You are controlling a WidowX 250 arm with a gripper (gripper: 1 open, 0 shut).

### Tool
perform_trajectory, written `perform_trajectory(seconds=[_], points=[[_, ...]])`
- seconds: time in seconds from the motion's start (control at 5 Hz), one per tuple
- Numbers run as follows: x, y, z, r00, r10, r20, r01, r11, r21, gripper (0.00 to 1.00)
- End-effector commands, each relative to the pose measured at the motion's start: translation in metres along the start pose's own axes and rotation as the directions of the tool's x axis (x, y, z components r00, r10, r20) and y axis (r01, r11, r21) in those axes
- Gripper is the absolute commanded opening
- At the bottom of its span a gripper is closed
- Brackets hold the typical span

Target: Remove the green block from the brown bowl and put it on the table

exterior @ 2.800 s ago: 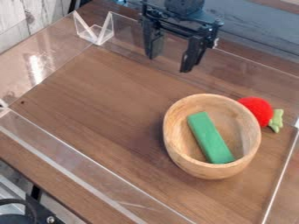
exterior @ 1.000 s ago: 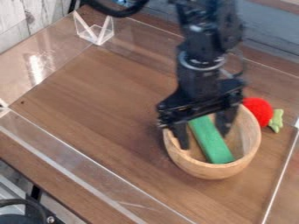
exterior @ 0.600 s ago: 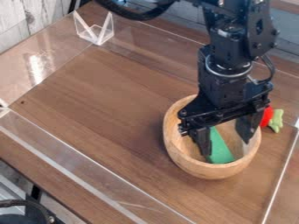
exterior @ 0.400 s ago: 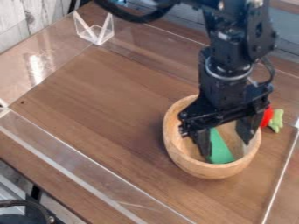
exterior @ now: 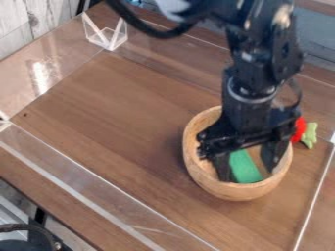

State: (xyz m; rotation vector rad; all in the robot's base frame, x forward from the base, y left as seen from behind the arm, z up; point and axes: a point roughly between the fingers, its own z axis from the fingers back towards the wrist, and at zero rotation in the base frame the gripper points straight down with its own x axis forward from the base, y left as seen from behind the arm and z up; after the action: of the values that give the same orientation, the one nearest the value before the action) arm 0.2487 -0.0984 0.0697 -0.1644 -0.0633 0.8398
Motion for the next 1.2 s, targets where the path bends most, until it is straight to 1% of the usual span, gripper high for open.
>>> perform_trajectory(seconds=[0.0,0.2,0.6,0.8,1.0], points=[[0.013,0.000,0.001,1.000,-0.002,0.013,0.002,1.000,-0.022,1.00],[0.021,0.003,-0.003,1.000,-0.015,0.012,0.015,1.000,-0.016,1.00],[0.028,0.005,0.013,0.999,0.028,0.038,-0.028,1.000,-0.008,1.00],[0.022,0.004,0.014,0.999,-0.021,0.031,0.021,1.000,-0.004,1.00],[0.019,0.004,0.015,0.999,-0.037,0.023,0.037,0.999,0.000,0.00]])
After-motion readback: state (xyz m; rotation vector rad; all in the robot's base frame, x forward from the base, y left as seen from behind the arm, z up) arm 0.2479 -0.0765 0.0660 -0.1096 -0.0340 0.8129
